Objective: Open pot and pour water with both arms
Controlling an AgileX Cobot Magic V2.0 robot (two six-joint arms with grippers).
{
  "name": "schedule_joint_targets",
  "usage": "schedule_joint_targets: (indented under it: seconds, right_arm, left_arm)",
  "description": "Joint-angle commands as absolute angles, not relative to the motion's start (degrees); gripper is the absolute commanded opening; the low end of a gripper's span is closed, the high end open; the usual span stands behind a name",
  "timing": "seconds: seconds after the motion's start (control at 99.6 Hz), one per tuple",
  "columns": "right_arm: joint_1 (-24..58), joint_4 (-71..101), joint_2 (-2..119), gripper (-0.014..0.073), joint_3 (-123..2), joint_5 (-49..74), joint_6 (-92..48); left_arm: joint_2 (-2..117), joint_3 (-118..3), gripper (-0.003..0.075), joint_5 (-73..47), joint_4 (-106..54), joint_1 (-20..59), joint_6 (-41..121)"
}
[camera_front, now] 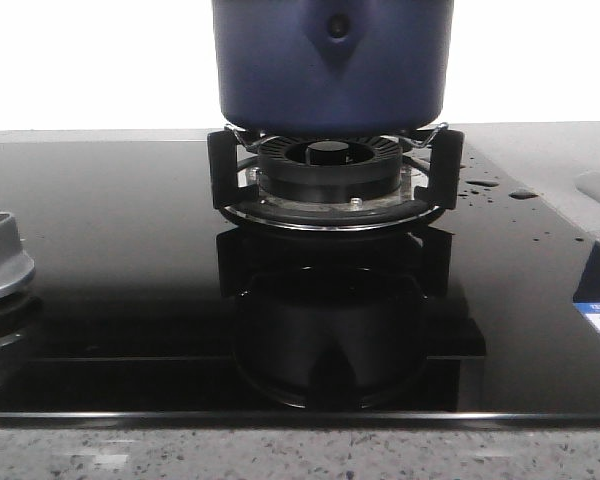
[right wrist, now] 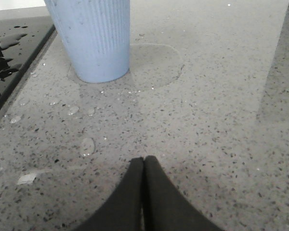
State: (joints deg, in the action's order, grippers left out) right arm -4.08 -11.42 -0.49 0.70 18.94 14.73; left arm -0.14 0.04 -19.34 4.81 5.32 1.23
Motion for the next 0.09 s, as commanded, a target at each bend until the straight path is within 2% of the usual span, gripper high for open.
schedule_joint_targets:
  seconds: [0.0,0.08]
  right_arm:
    - [-4.08,-11.44,-1.75,-0.0064,2.24,18.24,14.04]
    - [-4.08,-11.44,-1.75,-0.0064,2.24,18.24,14.04]
  left_arm:
    - [-1.98,2.7,-0.0011,-17.24,4.5,5.23,0.67]
    - [-1.98,2.7,-0.0011,-17.24,4.5,5.23,0.67]
